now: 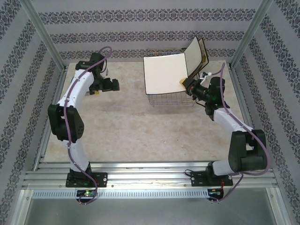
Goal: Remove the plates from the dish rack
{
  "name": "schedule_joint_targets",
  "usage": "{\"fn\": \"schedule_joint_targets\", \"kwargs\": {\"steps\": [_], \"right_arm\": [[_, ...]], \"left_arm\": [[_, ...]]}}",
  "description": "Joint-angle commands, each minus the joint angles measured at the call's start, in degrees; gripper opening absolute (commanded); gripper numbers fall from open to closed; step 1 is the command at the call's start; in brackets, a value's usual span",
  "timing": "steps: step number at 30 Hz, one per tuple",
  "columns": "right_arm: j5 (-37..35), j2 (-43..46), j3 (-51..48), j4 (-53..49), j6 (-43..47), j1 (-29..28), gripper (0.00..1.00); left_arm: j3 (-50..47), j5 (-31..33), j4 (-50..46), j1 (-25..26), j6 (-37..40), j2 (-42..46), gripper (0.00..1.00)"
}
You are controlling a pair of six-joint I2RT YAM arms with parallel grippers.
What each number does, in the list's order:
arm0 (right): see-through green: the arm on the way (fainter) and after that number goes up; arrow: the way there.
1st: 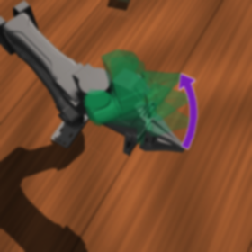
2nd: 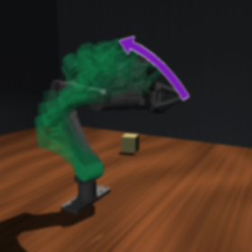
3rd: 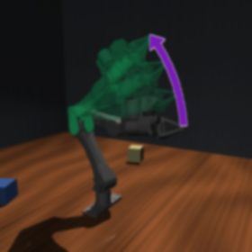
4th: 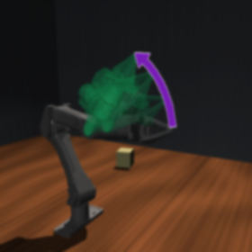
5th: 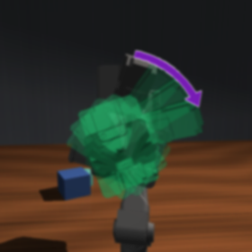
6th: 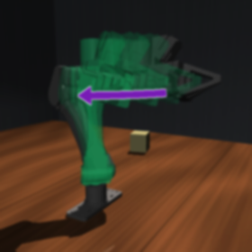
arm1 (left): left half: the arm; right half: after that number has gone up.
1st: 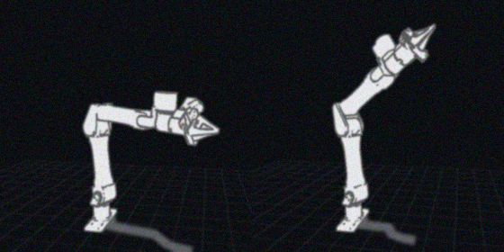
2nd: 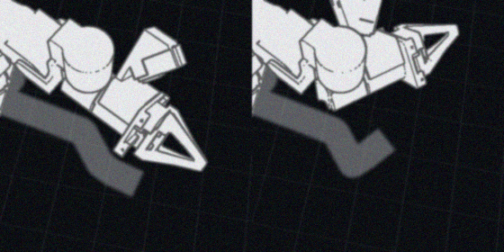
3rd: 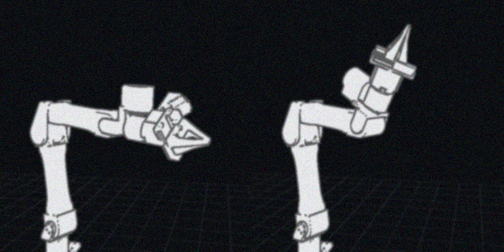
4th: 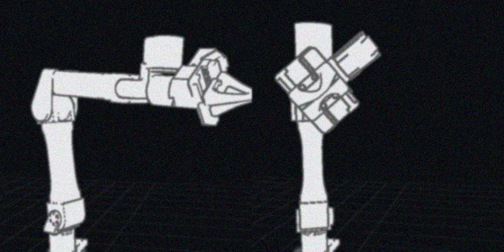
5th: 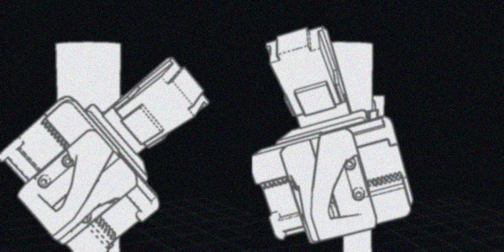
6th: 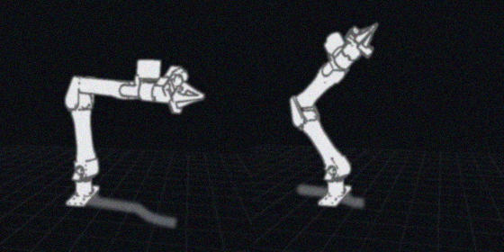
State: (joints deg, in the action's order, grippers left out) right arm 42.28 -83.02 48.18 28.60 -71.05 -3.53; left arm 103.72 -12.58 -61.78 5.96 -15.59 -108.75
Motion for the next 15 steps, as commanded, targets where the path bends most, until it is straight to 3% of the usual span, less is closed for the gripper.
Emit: {"fn": "schedule_joint_targets", "kwargs": {"steps": [1,7,15], "right_arm": [[5.18,-0.88,3.38,11.03,-2.91,-1.08,0.00],[8.53,-4.75,8.50,11.21,-4.58,0.02,0.00],[10.49,-7.72,10.95,8.98,-3.35,-1.97,0.00]], "left_arm": [[-4.57,-13.78,10.00,0.56,-4.53,2.67,1.00],[-15.81,-30.48,31.49,0.58,-14.43,7.67,1.00],[-20.39,-42.67,49.98,0.59,-24.00,7.95,1.00]]}}
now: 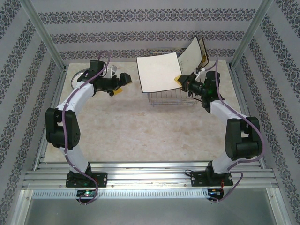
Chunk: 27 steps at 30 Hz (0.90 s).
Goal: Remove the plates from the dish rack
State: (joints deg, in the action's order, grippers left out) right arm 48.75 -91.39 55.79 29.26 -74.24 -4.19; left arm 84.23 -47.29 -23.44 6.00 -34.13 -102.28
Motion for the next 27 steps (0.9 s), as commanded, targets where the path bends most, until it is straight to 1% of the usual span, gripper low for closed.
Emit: {"fn": "schedule_joint_targets", "kwargs": {"steps": [1,4,7,11,16,19,22,24,27], "right_arm": [[3.45,0.77,3.25,8.00,0.45,-1.63,0.00],[1.88,0.73,3.89,5.93,2.83,-2.79,0.00],[0.49,-0.15,4.61,5.81,2.96,-3.91,0.00],[0.13,-2.40,6.79,6.01,2.69,-5.71,0.00],[0.12,-4.01,9.29,6.22,2.86,-6.56,0.00],[0.42,-5.28,10.77,5.90,2.80,-6.67,0.00],[0.73,-6.88,12.11,6.05,2.35,-6.86,0.00],[0.73,-7.79,12.74,6.07,2.34,-7.05,0.00],[0.97,-9.04,13.67,6.28,1.90,-7.37,0.00]], "left_arm": [[-1.07,-9.44,13.67,0.58,-6.73,1.23,1.00],[-1.44,-12.37,19.07,0.49,-10.03,0.71,1.00],[-0.90,-15.79,24.99,0.44,-14.26,-1.01,1.00],[0.82,-16.77,23.40,0.51,-13.50,-3.26,1.00],[-0.49,-16.06,23.55,0.54,-13.48,-3.85,0.97],[-1.26,-16.12,24.55,0.47,-14.33,-3.96,0.90],[-1.33,-16.41,24.63,0.52,-14.63,-4.10,0.77],[-1.50,-17.01,25.45,0.43,-14.95,-4.48,0.66],[-1.15,-17.62,25.37,0.45,-15.29,-5.38,0.54]]}}
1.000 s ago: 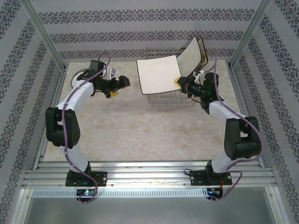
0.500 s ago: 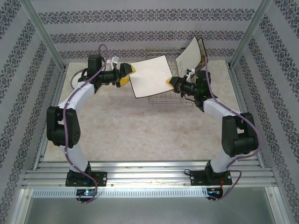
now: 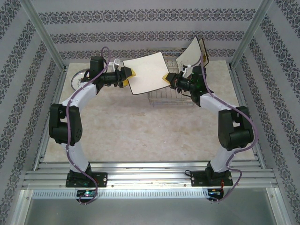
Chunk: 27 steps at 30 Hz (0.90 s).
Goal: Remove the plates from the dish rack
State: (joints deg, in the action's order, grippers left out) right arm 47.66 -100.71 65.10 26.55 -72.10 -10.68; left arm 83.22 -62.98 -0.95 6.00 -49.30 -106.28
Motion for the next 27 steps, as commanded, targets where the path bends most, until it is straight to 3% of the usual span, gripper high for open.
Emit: {"fn": "schedule_joint_targets", "kwargs": {"steps": [1,5,7,14,27], "right_arm": [[2.05,0.07,4.57,8.92,-0.09,-0.98,0.00],[1.82,-0.06,5.20,8.45,0.38,-1.65,0.00],[2.17,-0.36,5.51,8.40,0.29,-1.82,0.00],[3.10,-0.96,6.17,7.99,0.22,-3.31,0.00],[5.45,-2.02,8.22,5.19,1.08,-6.18,0.00]], "left_arm": [[-0.05,-1.93,2.95,0.46,-0.18,-1.52,0.50],[0.52,-2.05,2.75,0.43,-0.45,-1.89,0.36],[0.62,-2.19,2.86,0.46,-0.39,-1.85,0.24],[0.55,-1.97,1.13,0.46,0.69,-1.18,0.03],[-1.28,-2.03,1.75,0.47,0.52,0.98,0.02]]}}
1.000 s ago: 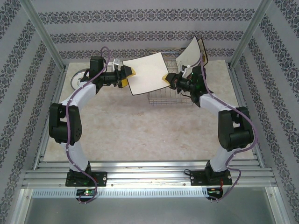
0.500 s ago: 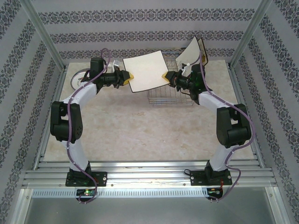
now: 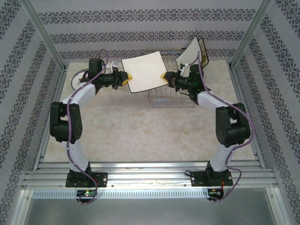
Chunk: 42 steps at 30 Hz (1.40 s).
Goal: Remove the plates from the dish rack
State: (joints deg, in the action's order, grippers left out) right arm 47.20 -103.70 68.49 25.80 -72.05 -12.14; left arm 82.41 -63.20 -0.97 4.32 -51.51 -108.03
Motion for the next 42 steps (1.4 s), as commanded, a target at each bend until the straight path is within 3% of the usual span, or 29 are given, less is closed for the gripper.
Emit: {"fn": "schedule_joint_targets", "kwargs": {"steps": [1,11,14,20,23,26,31,34,37,42], "right_arm": [[6.06,0.96,5.05,5.18,1.56,-5.00,0.00],[6.94,1.42,5.87,2.04,3.43,-5.97,0.00],[6.94,1.46,5.87,1.97,3.58,-6.01,0.00],[7.60,1.14,6.35,1.86,3.54,-6.11,0.00],[7.99,0.78,6.74,1.87,3.39,-6.14,0.00],[8.17,0.22,7.16,1.24,3.46,-6.14,0.00],[7.15,-0.19,7.49,-2.95,5.61,-5.79,0.31],[6.34,0.07,8.90,-8.67,9.80,-5.79,0.37],[5.76,0.08,10.78,-12.77,12.51,-5.54,0.45],[4.53,0.16,12.97,-17.24,15.42,-4.30,0.68]], "left_arm": [[-0.56,-1.84,1.74,2.13,2.72,2.83,0.04],[-0.98,-2.10,2.13,2.12,2.40,3.53,0.20],[-1.05,-2.10,2.63,2.15,2.05,3.46,0.21],[-1.06,-2.11,3.43,2.12,1.50,3.20,0.10],[-1.03,-2.10,3.71,2.10,1.34,3.15,0.00],[-1.19,-2.19,4.54,2.11,0.94,3.20,0.00],[-2.35,-2.39,11.46,2.04,-3.18,3.58,0.00],[-3.87,-3.08,19.34,1.85,-9.00,3.53,0.00],[-4.10,-3.08,20.59,1.63,-9.75,3.83,0.00],[-4.28,-2.61,20.81,0.90,-10.28,5.03,0.00]]}}
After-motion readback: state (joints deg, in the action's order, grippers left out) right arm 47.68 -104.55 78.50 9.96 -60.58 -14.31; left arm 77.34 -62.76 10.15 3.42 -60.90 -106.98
